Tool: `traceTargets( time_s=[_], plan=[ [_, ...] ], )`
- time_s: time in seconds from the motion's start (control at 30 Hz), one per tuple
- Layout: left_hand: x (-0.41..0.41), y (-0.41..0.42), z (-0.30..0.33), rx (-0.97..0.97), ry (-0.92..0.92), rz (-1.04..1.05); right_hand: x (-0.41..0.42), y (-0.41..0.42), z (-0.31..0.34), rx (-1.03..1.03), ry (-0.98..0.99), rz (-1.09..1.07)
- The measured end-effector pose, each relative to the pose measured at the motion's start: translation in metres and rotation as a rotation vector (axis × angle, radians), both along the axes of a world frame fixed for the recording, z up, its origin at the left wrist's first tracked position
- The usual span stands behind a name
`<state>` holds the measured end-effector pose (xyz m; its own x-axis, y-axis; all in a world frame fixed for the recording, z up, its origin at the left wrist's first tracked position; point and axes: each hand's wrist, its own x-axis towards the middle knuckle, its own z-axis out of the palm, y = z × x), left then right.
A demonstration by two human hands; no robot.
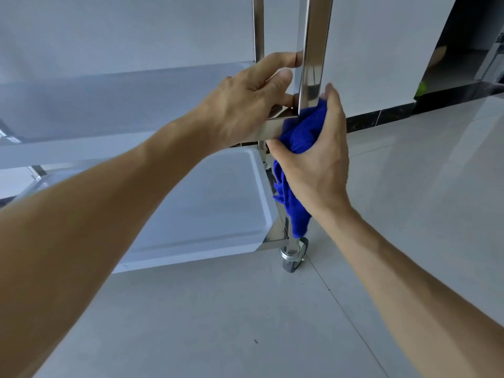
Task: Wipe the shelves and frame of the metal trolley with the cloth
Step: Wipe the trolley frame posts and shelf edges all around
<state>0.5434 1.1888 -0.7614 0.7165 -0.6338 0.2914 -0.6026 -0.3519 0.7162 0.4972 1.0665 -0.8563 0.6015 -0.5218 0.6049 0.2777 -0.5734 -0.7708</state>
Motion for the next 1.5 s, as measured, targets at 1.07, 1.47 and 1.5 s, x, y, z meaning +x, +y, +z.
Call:
traceTargets(
  time_s=[1.07,1.47,1.5],
  plan=[
    [0.005,0.006,-0.010,0.054,-0.268,0.086,0.004,0.018,-0.109,0.352,0.248,0.061],
    [0.012,0.016,-0.003,-0.189,-0.191,0.116,-0.025,-0.022,-0.087,0.230,0.340,0.229],
    [0.012,0.019,-0.001,-0.234,-0.196,0.140,-0.029,-0.025,-0.072,0.253,0.259,0.234]
  ],
)
